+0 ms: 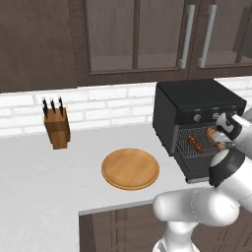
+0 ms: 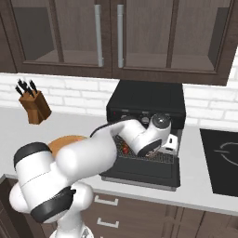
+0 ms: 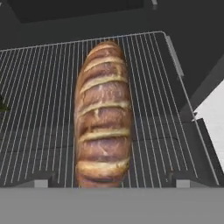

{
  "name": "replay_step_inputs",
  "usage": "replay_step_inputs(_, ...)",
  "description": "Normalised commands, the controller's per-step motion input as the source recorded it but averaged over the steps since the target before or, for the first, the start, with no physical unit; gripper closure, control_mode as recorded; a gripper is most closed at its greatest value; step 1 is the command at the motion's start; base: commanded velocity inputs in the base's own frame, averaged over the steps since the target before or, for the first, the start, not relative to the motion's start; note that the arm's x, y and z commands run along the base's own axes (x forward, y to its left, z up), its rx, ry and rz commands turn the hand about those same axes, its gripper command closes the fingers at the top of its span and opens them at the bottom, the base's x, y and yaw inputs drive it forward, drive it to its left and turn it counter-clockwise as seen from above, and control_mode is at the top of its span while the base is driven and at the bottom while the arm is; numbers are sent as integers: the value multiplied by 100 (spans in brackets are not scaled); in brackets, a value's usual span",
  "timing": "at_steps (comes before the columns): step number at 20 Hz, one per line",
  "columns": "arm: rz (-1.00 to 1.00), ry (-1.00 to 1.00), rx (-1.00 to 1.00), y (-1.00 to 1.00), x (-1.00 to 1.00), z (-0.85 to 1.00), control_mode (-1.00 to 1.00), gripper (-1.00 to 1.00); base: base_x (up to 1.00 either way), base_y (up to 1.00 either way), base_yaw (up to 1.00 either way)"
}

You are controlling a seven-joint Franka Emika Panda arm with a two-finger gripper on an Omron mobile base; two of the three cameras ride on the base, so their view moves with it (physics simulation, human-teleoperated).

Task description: Pick up the kebab skewer and baguette bread, and place them inside the toaster oven. Close the toaster oven door and start by setting the timer.

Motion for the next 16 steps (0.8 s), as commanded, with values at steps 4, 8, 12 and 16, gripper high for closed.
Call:
replay_step_inputs(4,-15,-2,-3,-4,-96,7,-100,-100,0,0,0)
replay_step_inputs(8,-25,9,-4,11,-58,0,-100,-100,0,0,0)
replay_step_inputs(12,-14,14,0,0,-3,-4,-100,-100,0,0,0)
replay_step_inputs(16,-10,0,0,11,0,-38,-100,-100,0,0,0)
